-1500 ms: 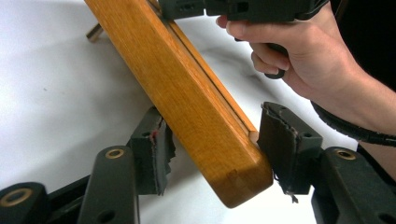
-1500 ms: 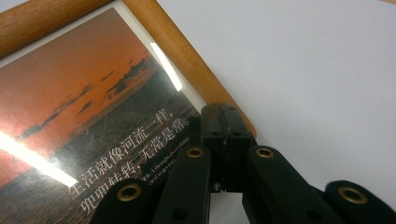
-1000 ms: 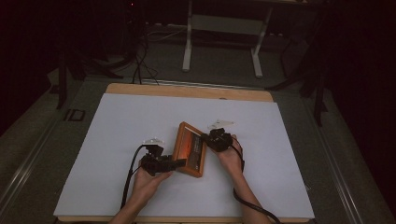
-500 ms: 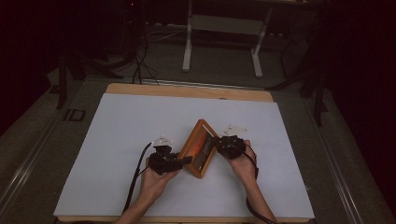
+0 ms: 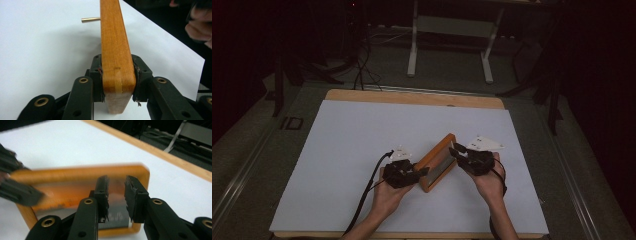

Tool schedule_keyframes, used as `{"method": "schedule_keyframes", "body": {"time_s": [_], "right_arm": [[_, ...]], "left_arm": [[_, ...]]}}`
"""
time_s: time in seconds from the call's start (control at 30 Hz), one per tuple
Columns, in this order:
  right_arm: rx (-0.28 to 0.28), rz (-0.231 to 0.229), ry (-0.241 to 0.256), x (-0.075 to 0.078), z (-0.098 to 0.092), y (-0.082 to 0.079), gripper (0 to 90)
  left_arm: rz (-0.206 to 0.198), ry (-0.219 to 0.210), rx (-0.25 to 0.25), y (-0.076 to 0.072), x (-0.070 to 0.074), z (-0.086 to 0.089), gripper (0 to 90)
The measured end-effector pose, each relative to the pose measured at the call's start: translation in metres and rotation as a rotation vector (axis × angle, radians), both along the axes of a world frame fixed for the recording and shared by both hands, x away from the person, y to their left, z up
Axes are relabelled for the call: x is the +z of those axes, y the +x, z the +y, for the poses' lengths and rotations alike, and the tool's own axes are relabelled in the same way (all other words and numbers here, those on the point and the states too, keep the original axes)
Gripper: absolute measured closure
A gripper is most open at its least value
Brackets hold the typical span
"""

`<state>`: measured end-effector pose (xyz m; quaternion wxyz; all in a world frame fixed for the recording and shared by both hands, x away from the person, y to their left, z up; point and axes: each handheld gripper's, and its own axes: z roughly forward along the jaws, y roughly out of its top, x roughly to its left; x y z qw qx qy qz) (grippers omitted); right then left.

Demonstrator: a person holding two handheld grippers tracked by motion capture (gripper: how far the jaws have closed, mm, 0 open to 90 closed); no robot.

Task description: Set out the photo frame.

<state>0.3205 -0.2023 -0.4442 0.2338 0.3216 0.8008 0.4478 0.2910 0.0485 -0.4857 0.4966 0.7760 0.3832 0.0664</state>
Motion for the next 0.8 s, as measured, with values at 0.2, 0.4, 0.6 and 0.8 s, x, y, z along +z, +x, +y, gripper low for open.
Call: {"method": "schedule_keyframes", "body": {"time_s": [0.2,0.4,0.6,0.8], "right_arm": [[-0.018,-0.02,0.029,0.009,-0.015,-0.008,72.1],[-0.036,-0.01,0.055,0.003,-0.021,-0.004,74.0],[-0.032,-0.008,0.068,-0.001,-0.016,0.002,75.7],[-0.026,-0.004,0.06,-0.005,-0.012,0.002,78.0]], "left_arm": [[-0.088,0.073,-0.034,-0.009,0.004,-0.018,69.0],[-0.108,0.055,-0.046,-0.01,0.001,-0.018,68.2],[-0.1,0.035,-0.097,-0.01,-0.003,-0.017,63.9],[-0.103,0.06,-0.109,-0.015,-0.014,-0.019,53.1]]}}
